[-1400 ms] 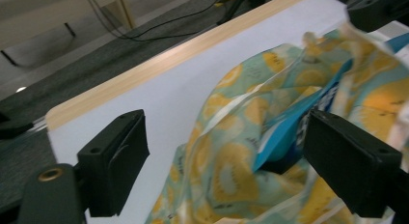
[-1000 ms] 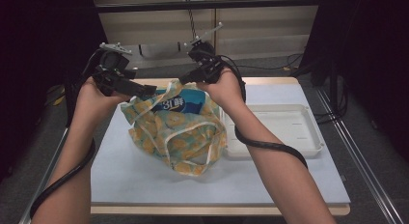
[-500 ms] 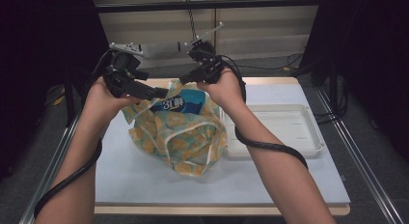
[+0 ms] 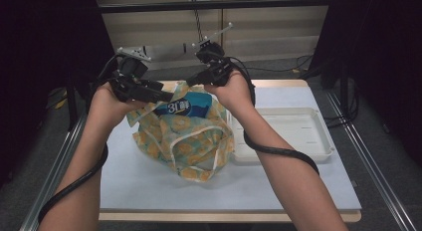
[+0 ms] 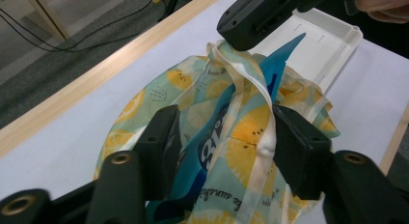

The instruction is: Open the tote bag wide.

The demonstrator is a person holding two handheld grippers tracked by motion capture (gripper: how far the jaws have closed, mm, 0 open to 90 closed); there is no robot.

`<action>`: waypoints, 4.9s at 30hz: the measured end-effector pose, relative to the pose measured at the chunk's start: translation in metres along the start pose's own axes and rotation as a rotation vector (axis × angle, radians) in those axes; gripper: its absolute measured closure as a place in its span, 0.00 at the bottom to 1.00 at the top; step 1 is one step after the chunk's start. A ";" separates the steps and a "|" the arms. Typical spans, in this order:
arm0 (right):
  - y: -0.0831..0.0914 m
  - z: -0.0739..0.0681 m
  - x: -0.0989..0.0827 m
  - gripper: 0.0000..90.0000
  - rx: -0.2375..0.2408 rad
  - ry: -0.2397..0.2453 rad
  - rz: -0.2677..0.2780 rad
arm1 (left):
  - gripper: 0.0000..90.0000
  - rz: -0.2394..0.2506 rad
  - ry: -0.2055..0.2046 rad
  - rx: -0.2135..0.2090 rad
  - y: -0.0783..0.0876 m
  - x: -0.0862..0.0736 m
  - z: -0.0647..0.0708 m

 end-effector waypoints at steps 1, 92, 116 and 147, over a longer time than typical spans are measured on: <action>0.000 0.000 0.000 1.00 0.006 -0.002 0.003 | 0.62 0.002 -0.010 0.009 0.001 0.000 -0.002; -0.005 0.028 -0.025 1.00 0.037 -0.069 -0.003 | 0.66 -0.003 0.166 0.197 -0.001 -0.026 -0.066; 0.007 0.047 -0.055 0.93 0.025 -0.069 -0.017 | 0.25 0.021 0.222 0.286 0.008 -0.043 -0.074; -0.008 0.054 -0.090 0.73 -0.011 -0.040 -0.063 | 0.21 -0.017 0.268 0.291 0.003 -0.093 -0.070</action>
Point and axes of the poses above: each handheld gripper's, and its own axes: y roughly backward along the jaws, x roughly out of its top, z roughly to its right, the point moved 4 cm from there along -y, roughly forward along the jaws, and after that the axes turned 3 degrees about -y, right-handed, at the moved point
